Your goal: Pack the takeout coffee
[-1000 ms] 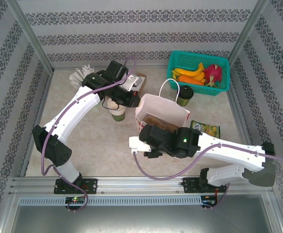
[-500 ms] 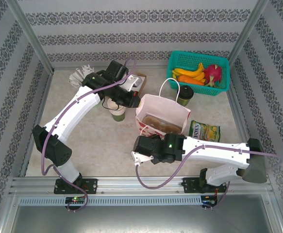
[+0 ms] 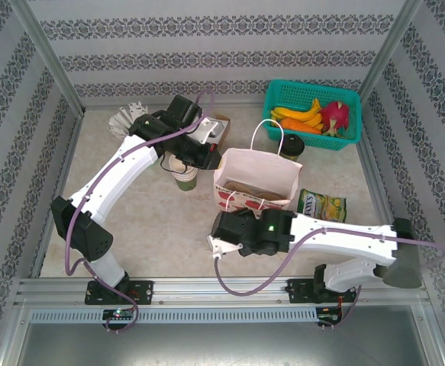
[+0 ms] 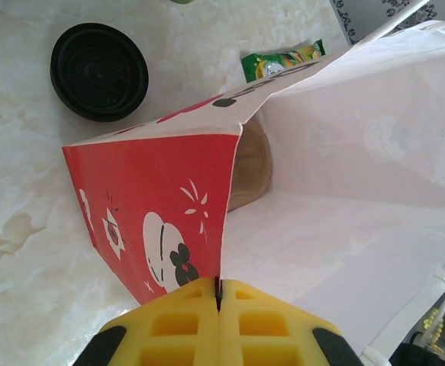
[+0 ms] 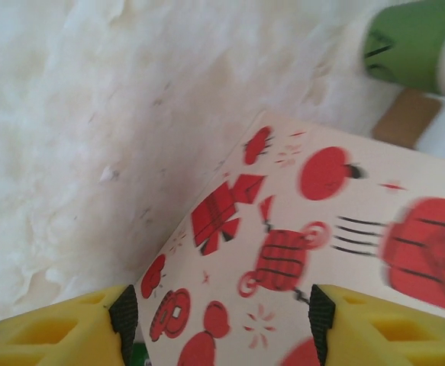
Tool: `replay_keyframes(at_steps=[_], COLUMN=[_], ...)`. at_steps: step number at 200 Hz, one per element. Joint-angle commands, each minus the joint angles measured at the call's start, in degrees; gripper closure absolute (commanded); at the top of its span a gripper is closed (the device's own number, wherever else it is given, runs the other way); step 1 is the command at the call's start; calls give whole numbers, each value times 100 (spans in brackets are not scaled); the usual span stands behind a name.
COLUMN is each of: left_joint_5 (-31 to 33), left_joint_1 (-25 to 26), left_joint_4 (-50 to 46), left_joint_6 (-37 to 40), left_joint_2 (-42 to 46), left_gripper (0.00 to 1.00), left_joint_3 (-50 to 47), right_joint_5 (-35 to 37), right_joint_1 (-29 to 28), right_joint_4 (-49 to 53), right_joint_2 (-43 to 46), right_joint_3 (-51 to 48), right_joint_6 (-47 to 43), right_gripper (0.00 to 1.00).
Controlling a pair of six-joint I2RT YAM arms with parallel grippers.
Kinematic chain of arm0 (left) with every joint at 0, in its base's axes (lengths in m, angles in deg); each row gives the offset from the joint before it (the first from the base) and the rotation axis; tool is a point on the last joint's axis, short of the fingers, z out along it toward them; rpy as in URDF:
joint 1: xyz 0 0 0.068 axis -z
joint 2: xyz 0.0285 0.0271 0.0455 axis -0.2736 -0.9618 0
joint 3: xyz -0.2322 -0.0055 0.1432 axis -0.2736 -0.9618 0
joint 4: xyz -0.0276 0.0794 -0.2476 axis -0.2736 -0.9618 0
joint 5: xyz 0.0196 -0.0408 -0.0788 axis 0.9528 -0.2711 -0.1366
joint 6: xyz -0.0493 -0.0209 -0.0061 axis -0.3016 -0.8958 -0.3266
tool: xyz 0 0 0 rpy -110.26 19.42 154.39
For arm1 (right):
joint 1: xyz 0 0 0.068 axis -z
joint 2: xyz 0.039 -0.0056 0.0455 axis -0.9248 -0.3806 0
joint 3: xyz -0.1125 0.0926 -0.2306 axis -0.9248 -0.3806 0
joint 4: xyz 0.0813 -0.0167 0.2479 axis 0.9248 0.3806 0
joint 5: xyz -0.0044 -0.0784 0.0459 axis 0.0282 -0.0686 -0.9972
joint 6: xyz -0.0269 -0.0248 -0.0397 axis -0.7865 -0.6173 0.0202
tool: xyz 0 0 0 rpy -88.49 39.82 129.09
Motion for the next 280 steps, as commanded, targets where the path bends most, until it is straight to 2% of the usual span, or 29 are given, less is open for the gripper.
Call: replay_keyframes(at_steps=[1, 27, 72, 134, 154, 185, 232, 280], left_joint_5=[-8, 27, 61, 76, 50, 18, -176, -38], left_joint_1=[-80, -90, -105, -117, -117, -117, -112, -116], left_joint_4=[-143, -143, -158, -190, -193, -166, -80, -204], left_joint_6=[-38, -30, -6, 5, 19, 82, 201, 347], left_joint_2=[-46, -37, -63, -81, -81, -37, 32, 33], left_gripper=[100, 100, 100, 100, 100, 100, 100, 100], left_joint_3=[102, 111, 119, 163, 172, 120, 40, 41], right_joint_5=[-329, -737, -1047, -1135, -1205, -636, -1061, -1365], right_joint_1=[133, 398, 894, 1476, 1624, 1662, 1920, 2515], right_joint_4=[-261, -450, -353, -347, -429, -310, -861, -935], right_joint_2=[517, 915, 1326, 1520, 1510, 1310, 1336, 1695], right_joint_3=[241, 282, 638, 1131, 1140, 980, 663, 1135], right_joint_6=[430, 807, 1339, 1911, 1990, 1905, 2166, 2883], right_gripper=[35, 32, 27, 2, 2, 2, 2, 2])
